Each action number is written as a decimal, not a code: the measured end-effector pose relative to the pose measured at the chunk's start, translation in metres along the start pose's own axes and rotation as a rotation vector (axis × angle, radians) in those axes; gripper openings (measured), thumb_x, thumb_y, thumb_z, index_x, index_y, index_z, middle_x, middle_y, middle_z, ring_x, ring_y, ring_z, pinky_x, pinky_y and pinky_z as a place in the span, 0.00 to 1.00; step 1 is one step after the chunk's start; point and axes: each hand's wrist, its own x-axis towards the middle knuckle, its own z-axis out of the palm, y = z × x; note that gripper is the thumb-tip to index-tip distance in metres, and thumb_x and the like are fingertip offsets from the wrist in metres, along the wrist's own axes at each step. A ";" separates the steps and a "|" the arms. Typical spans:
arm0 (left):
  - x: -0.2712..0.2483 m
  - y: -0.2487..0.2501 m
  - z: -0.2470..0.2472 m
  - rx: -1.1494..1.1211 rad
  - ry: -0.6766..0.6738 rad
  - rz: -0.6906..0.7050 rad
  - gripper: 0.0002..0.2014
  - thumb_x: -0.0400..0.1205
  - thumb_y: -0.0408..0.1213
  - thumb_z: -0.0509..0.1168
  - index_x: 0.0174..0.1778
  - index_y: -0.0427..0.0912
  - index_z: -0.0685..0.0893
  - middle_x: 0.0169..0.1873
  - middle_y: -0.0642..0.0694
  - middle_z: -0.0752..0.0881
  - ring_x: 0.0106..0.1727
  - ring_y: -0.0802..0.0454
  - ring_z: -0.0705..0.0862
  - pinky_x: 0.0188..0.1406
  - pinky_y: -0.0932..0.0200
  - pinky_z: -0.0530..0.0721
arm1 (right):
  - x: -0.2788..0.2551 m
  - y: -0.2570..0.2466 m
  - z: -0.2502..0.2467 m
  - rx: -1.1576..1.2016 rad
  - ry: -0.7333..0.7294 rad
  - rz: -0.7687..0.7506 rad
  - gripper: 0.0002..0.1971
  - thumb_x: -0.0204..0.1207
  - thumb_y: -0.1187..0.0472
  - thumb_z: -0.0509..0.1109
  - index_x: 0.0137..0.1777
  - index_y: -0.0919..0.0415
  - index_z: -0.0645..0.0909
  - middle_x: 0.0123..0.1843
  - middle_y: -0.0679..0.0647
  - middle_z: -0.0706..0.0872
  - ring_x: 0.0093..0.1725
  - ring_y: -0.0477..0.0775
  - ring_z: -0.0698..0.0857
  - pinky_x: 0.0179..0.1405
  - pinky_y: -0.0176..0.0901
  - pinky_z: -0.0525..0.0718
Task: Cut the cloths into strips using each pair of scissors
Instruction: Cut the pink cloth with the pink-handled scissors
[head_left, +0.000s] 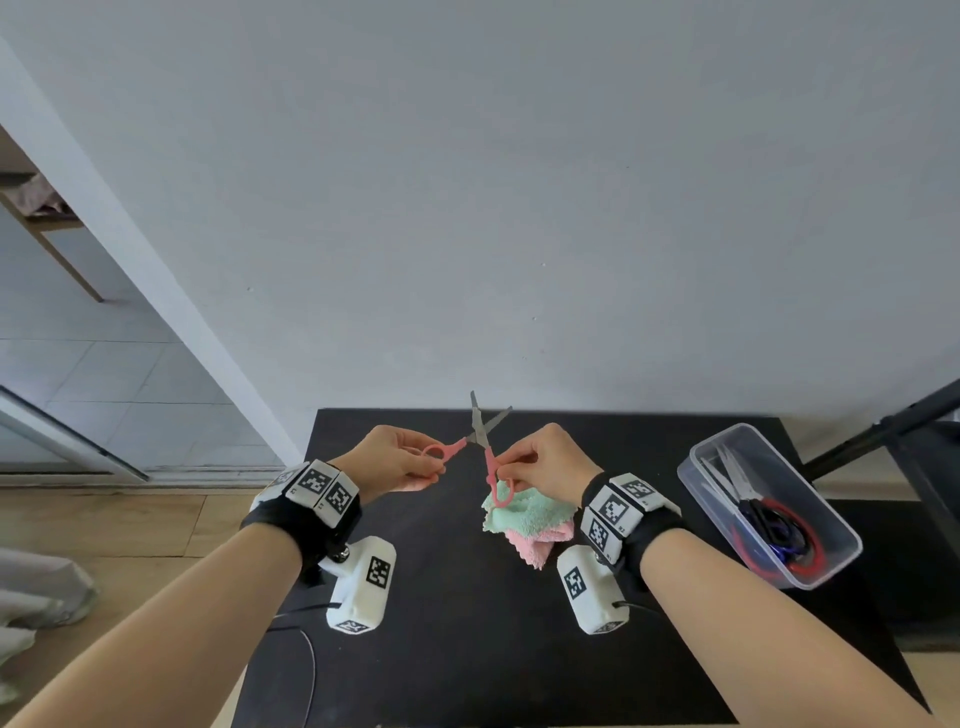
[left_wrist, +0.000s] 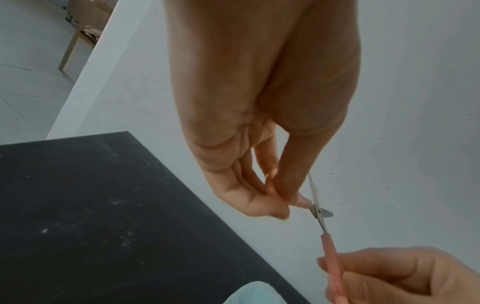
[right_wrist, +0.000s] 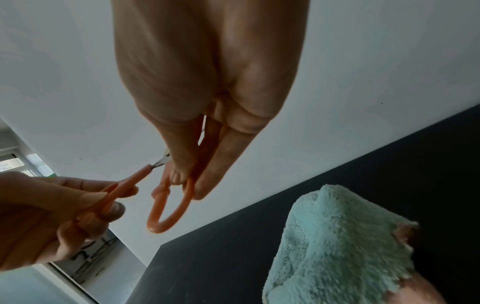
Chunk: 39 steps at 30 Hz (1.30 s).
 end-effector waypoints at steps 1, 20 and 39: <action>0.001 0.002 0.002 -0.035 0.027 0.010 0.08 0.78 0.21 0.67 0.49 0.33 0.87 0.38 0.40 0.86 0.35 0.54 0.86 0.37 0.67 0.87 | -0.001 0.000 -0.002 0.014 0.005 -0.010 0.06 0.74 0.71 0.73 0.47 0.66 0.90 0.42 0.57 0.92 0.46 0.56 0.91 0.49 0.42 0.90; 0.010 -0.002 0.061 -0.533 0.019 -0.053 0.12 0.78 0.32 0.72 0.57 0.35 0.86 0.51 0.39 0.88 0.52 0.45 0.89 0.50 0.57 0.86 | -0.016 0.005 0.000 0.234 0.096 -0.041 0.06 0.71 0.69 0.76 0.48 0.66 0.89 0.39 0.58 0.90 0.41 0.51 0.90 0.46 0.38 0.89; 0.036 -0.054 0.035 -0.365 0.280 -0.058 0.05 0.78 0.29 0.71 0.47 0.33 0.89 0.34 0.41 0.85 0.31 0.50 0.78 0.28 0.64 0.82 | 0.003 0.051 0.051 -0.428 0.022 0.158 0.12 0.76 0.54 0.72 0.57 0.54 0.85 0.59 0.49 0.85 0.52 0.49 0.83 0.60 0.49 0.82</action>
